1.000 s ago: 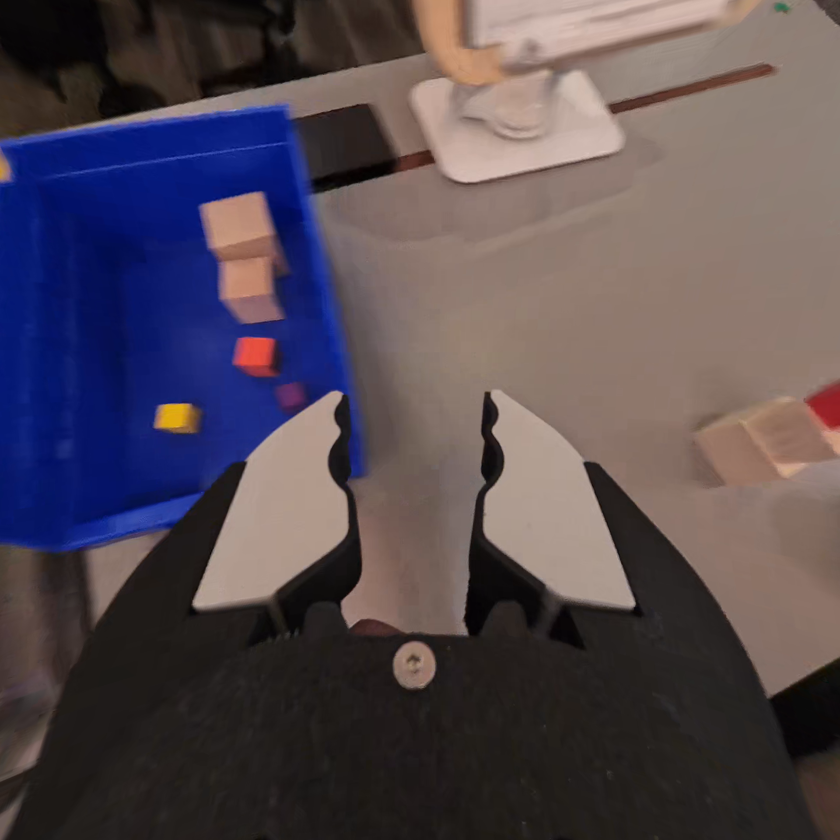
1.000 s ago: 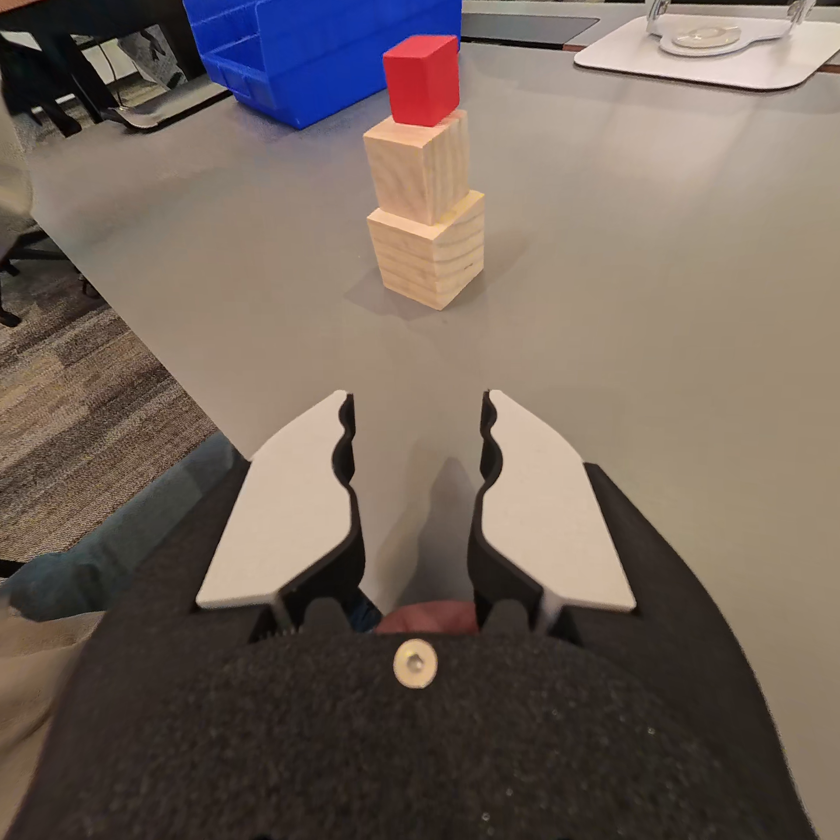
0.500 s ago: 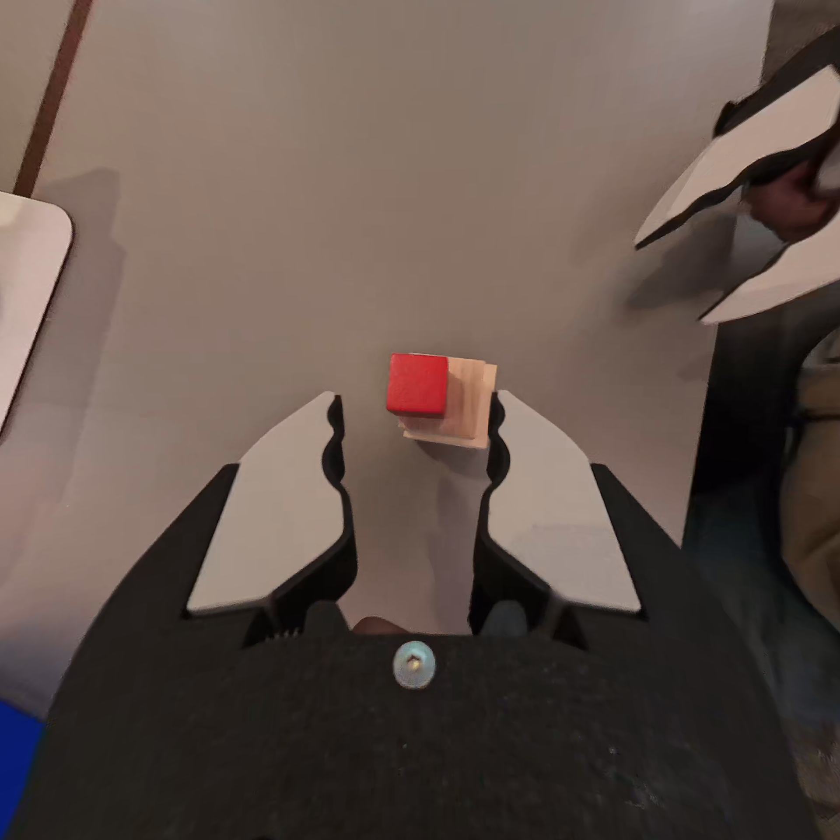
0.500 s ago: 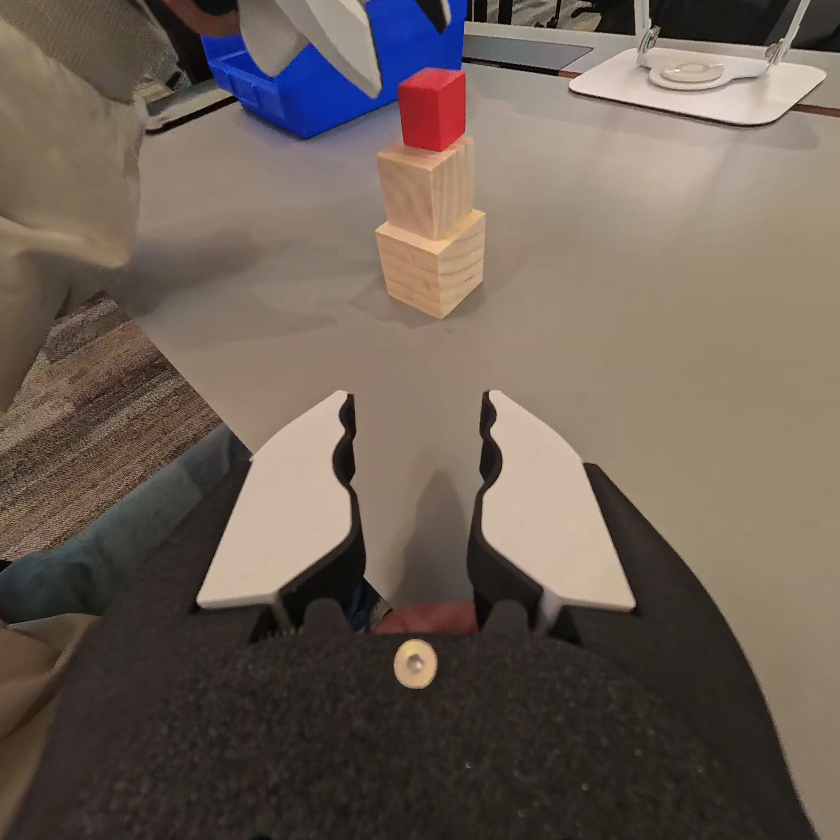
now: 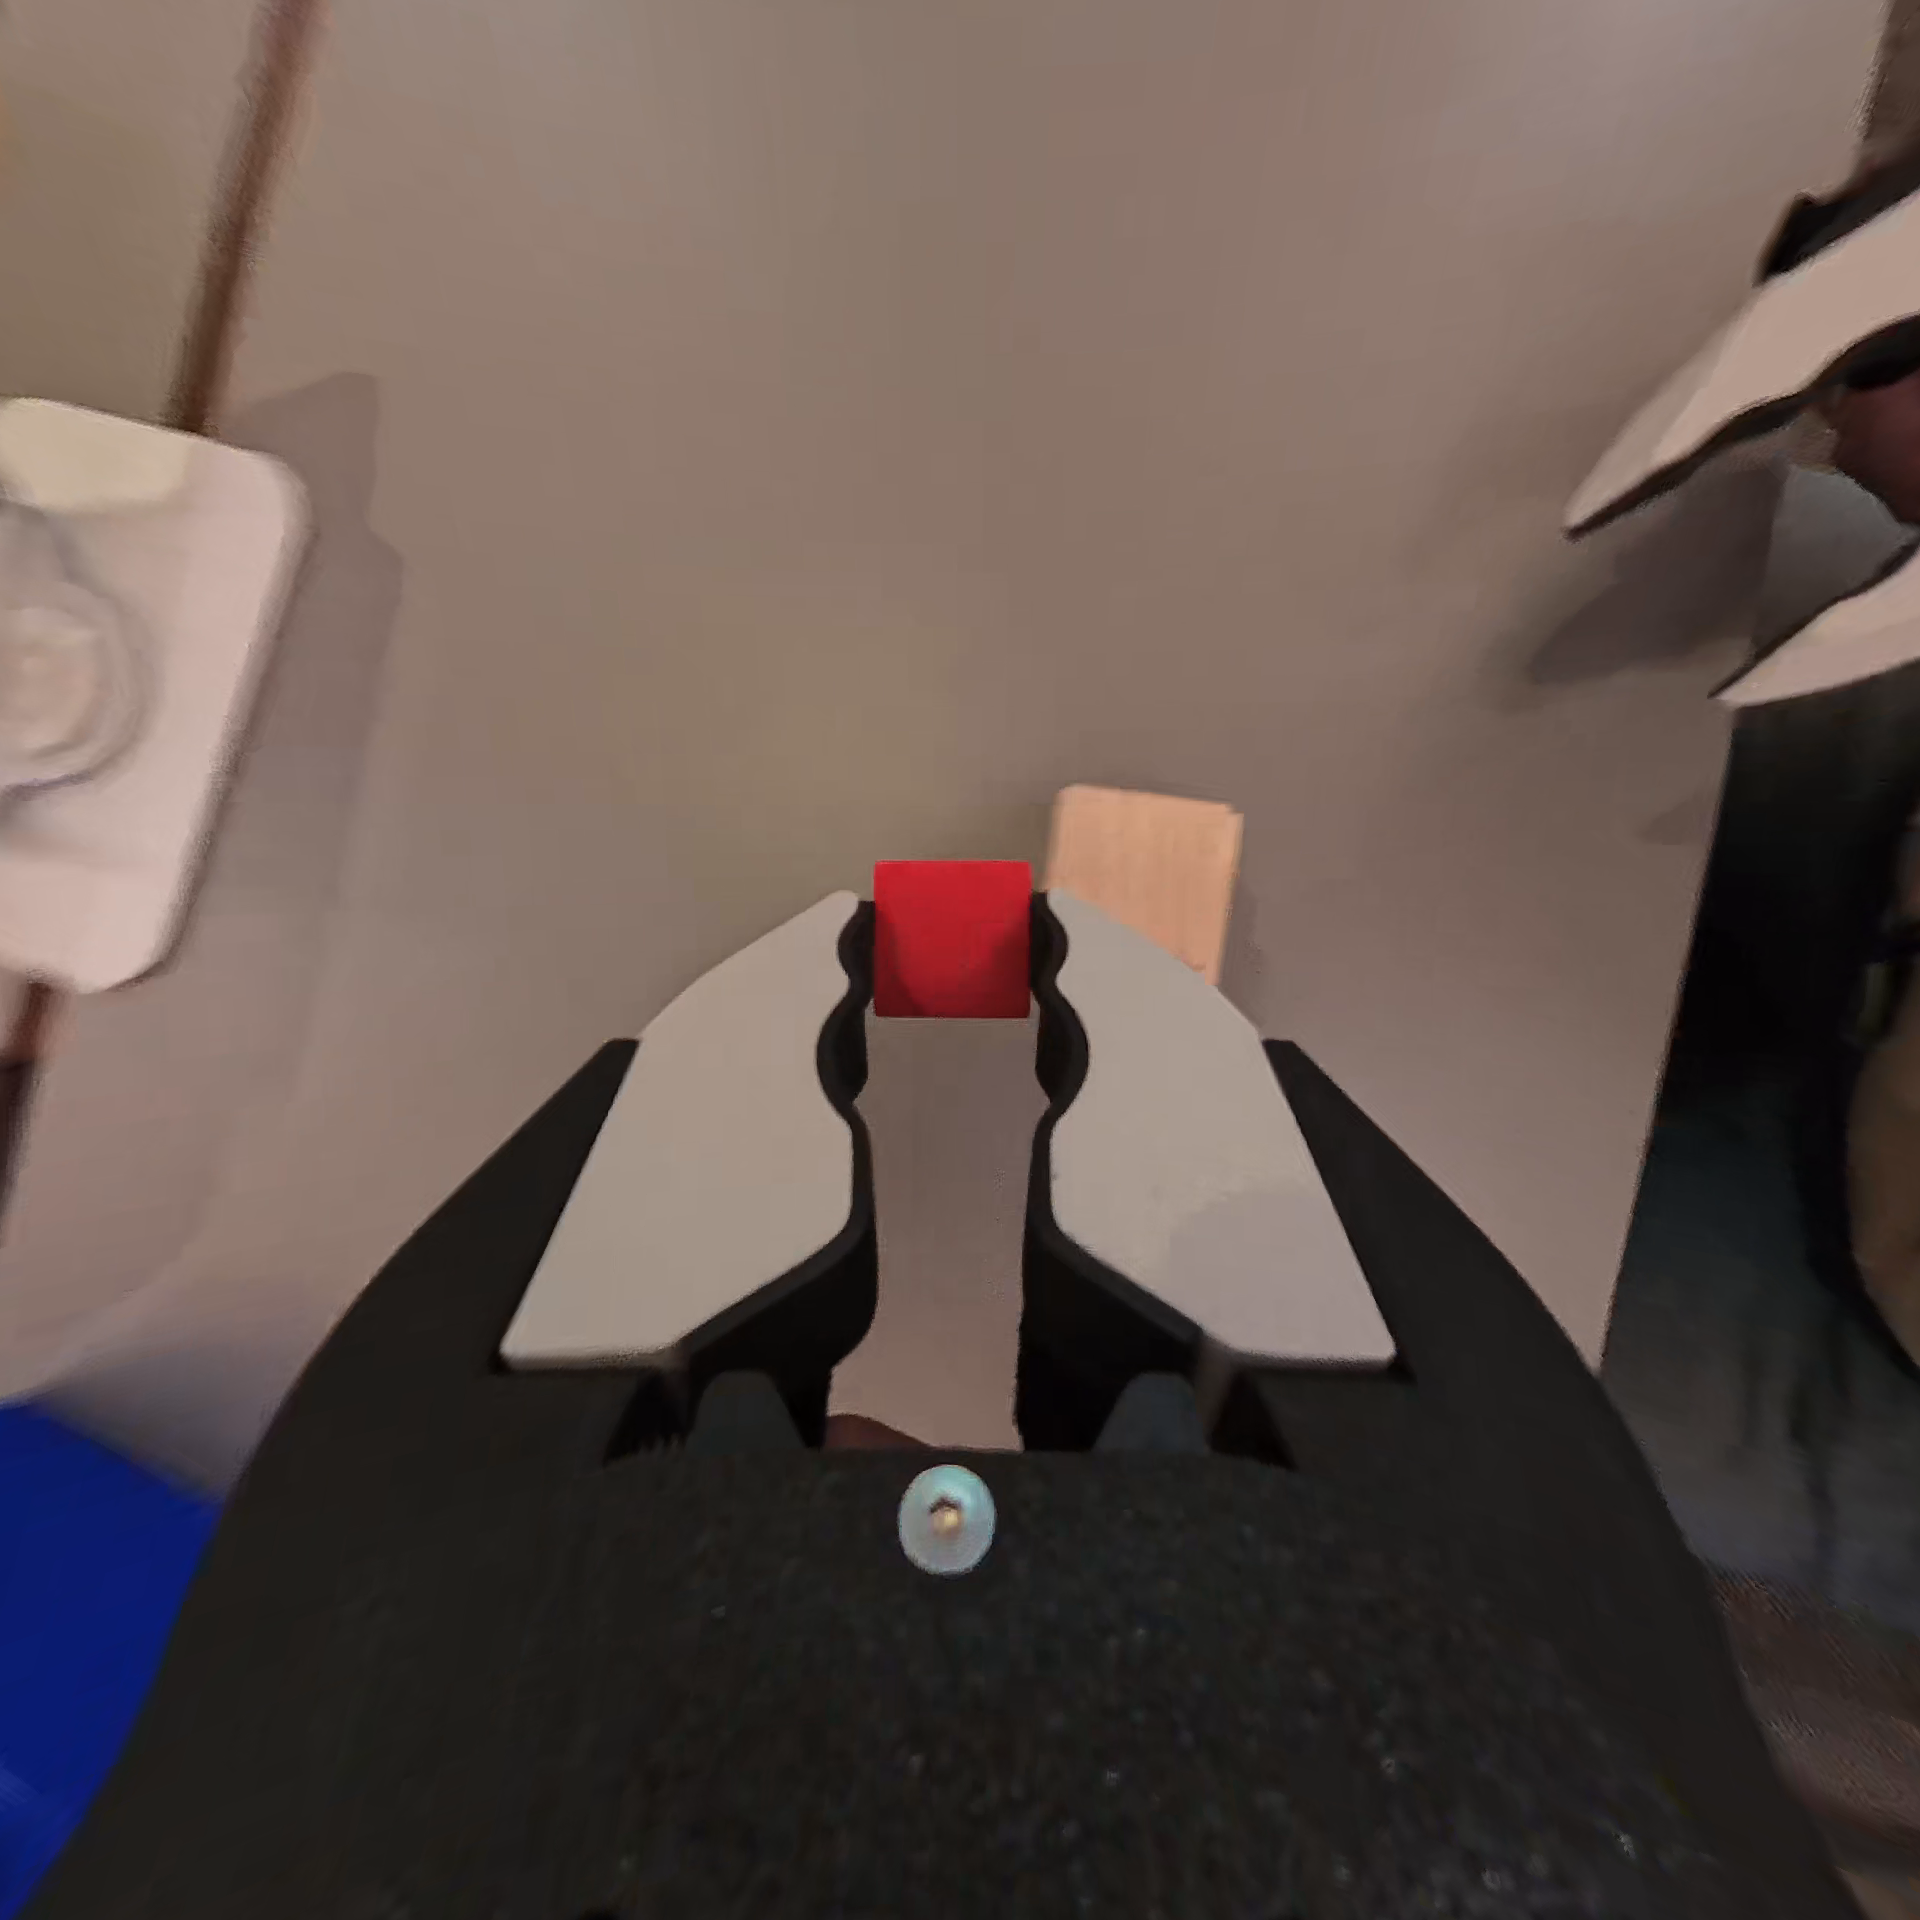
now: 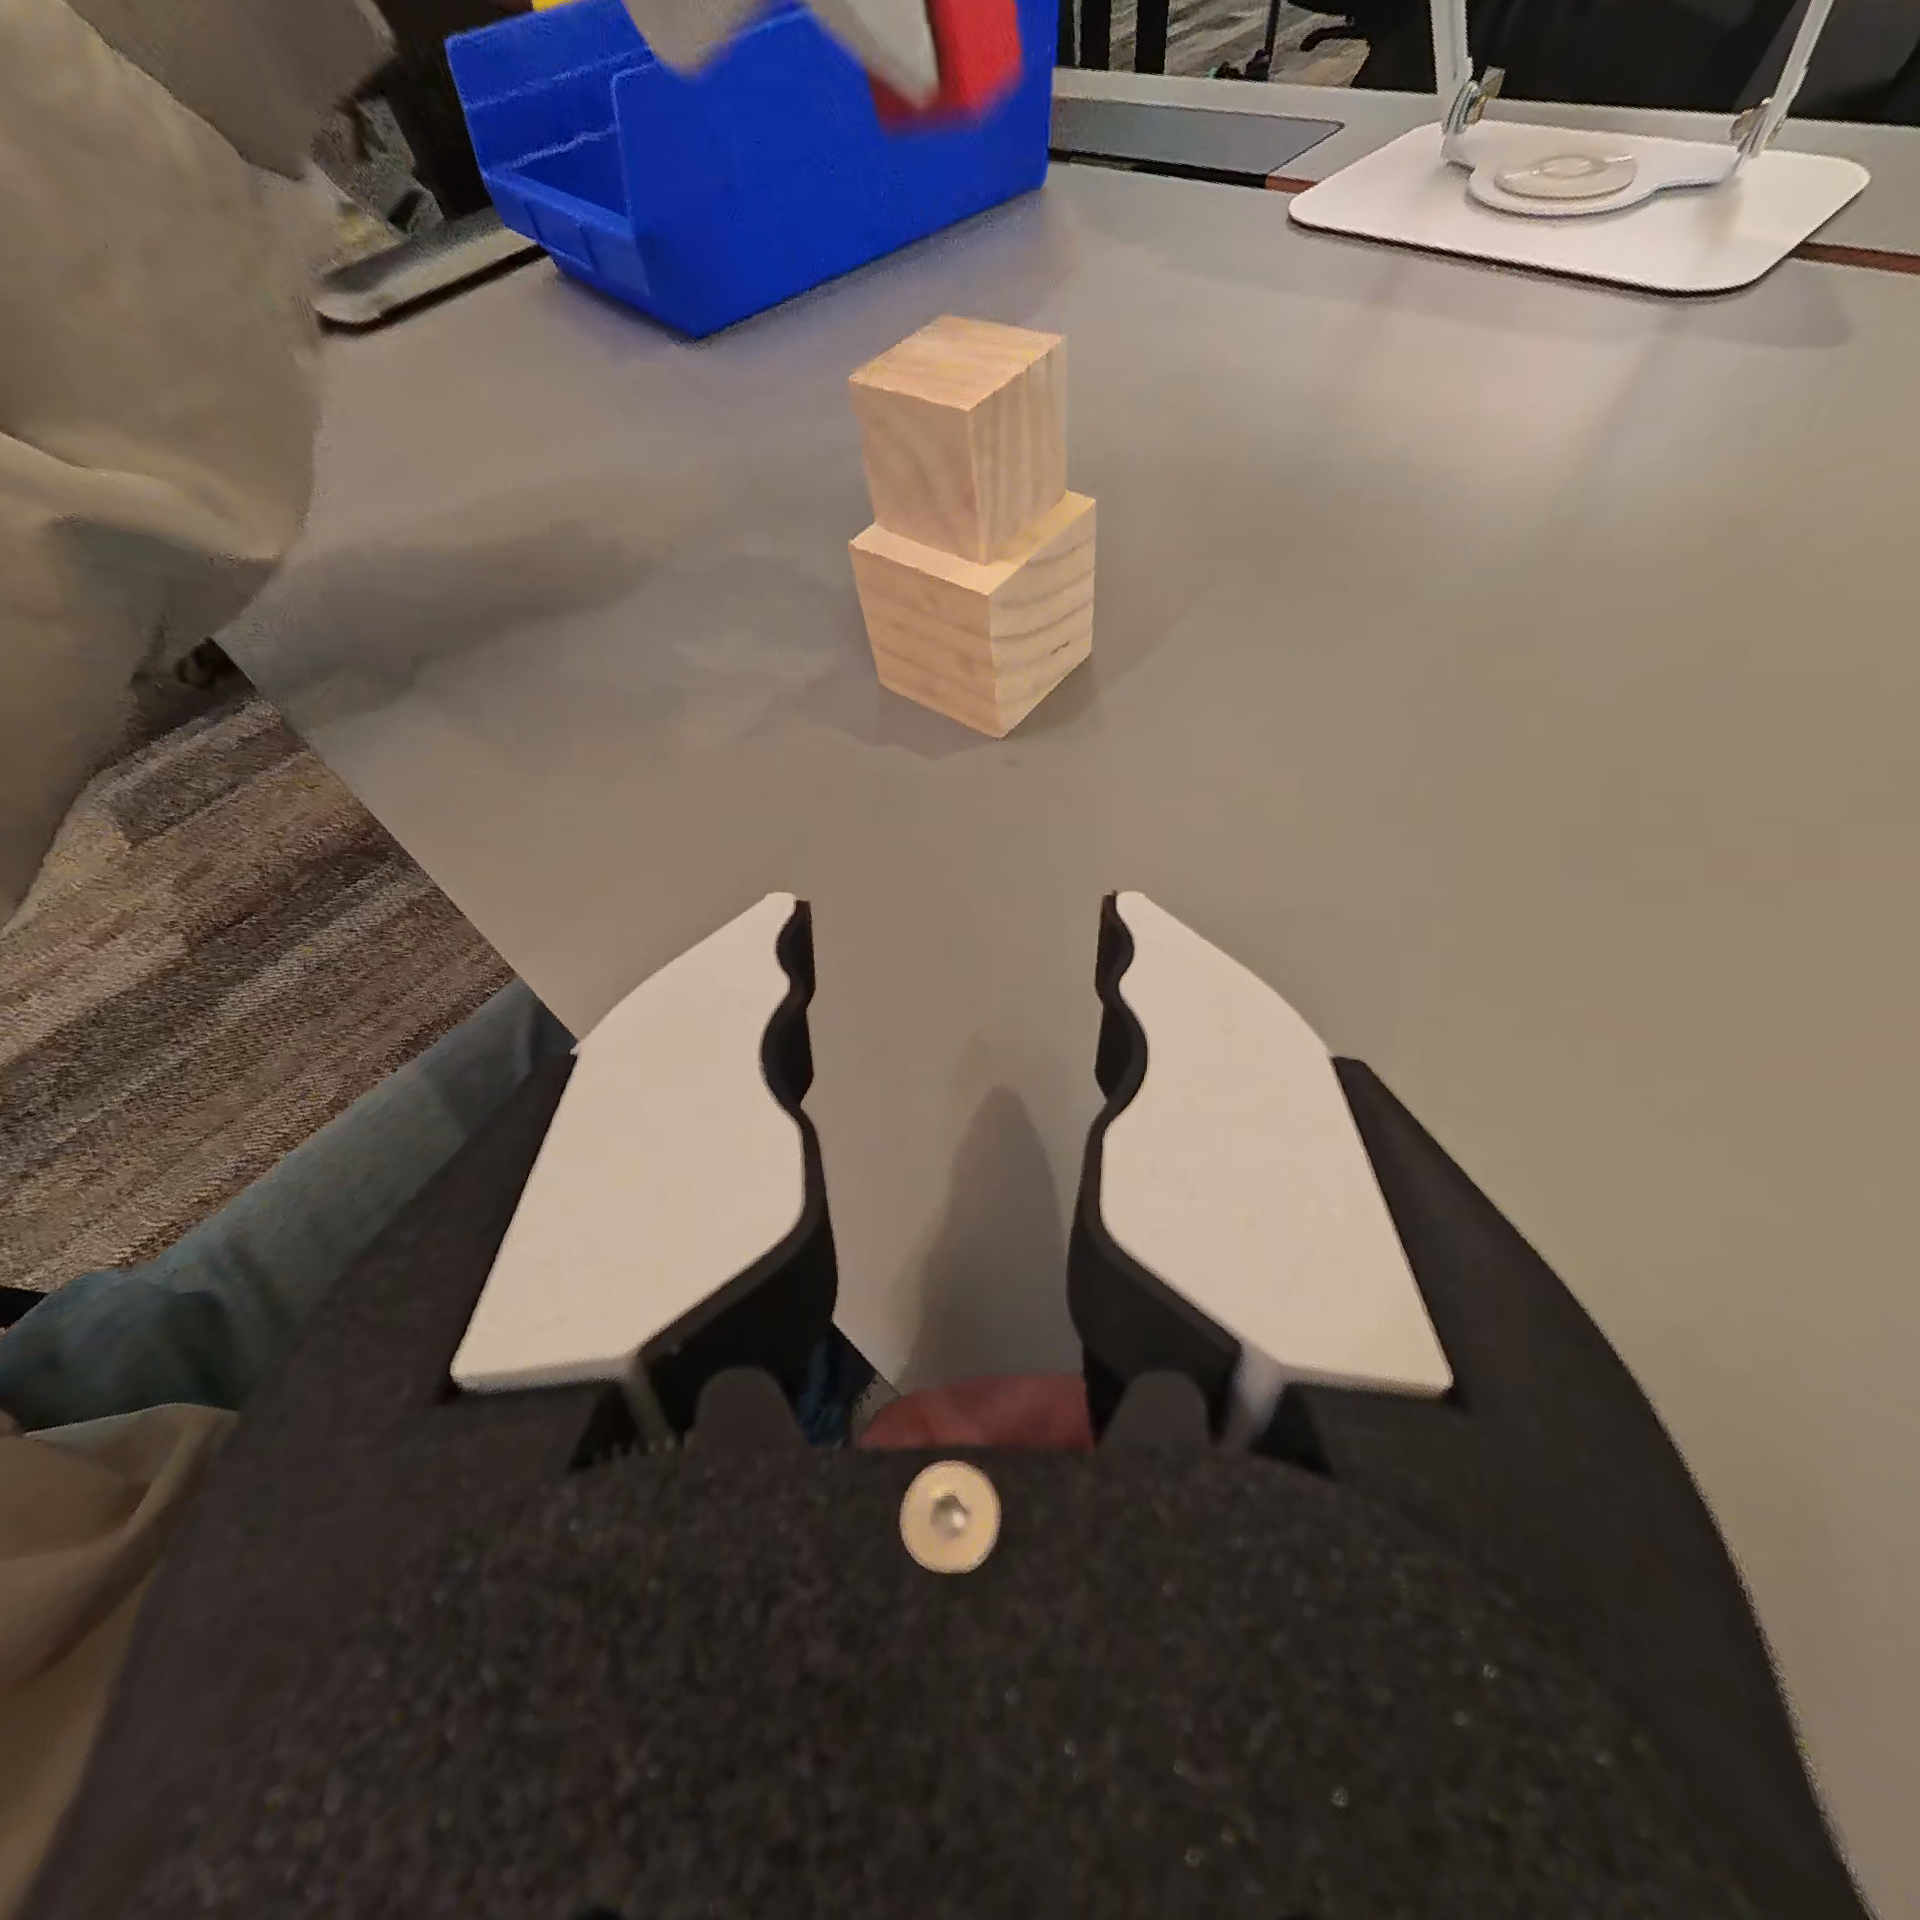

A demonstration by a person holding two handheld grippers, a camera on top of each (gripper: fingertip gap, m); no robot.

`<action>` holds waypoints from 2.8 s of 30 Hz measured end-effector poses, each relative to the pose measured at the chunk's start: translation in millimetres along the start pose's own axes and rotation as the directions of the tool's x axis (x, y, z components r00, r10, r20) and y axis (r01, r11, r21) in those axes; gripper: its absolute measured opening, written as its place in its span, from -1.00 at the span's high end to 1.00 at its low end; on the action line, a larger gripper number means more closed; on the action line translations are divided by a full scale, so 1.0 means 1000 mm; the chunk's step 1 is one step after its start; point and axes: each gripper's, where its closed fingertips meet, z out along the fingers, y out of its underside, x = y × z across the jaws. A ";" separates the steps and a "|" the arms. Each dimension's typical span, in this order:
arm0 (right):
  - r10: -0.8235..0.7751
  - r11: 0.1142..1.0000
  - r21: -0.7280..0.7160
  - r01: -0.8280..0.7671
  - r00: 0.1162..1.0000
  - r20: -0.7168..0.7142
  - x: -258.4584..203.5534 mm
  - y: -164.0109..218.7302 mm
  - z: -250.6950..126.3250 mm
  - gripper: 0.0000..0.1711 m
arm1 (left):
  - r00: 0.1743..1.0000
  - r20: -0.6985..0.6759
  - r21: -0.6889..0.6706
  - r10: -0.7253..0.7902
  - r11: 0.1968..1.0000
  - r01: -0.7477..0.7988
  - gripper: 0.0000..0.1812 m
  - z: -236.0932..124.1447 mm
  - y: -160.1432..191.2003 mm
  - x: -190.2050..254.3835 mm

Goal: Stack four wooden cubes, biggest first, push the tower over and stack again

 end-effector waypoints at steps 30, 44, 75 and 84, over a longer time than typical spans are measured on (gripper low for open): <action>0.022 0.998 -0.057 -0.020 0.999 0.042 0.001 0.012 0.019 0.40 | 0.486 0.590 -0.180 -0.645 0.481 0.858 0.69 -0.091 0.391 -0.272; -0.024 0.999 -0.037 0.025 0.999 0.041 -0.007 0.000 0.006 0.41 | 0.487 0.623 -0.165 -0.612 0.506 0.847 0.24 -0.119 0.360 -0.249; -0.051 0.998 -0.032 0.052 0.998 0.029 -0.006 -0.002 -0.003 0.42 | 0.986 -0.154 -0.235 0.057 0.968 -0.092 0.51 0.061 0.036 0.042; -0.025 0.999 -0.038 0.027 0.998 0.054 -0.009 0.003 0.003 0.43 | 0.961 0.246 0.027 -0.124 0.992 0.121 0.51 -0.105 0.056 -0.063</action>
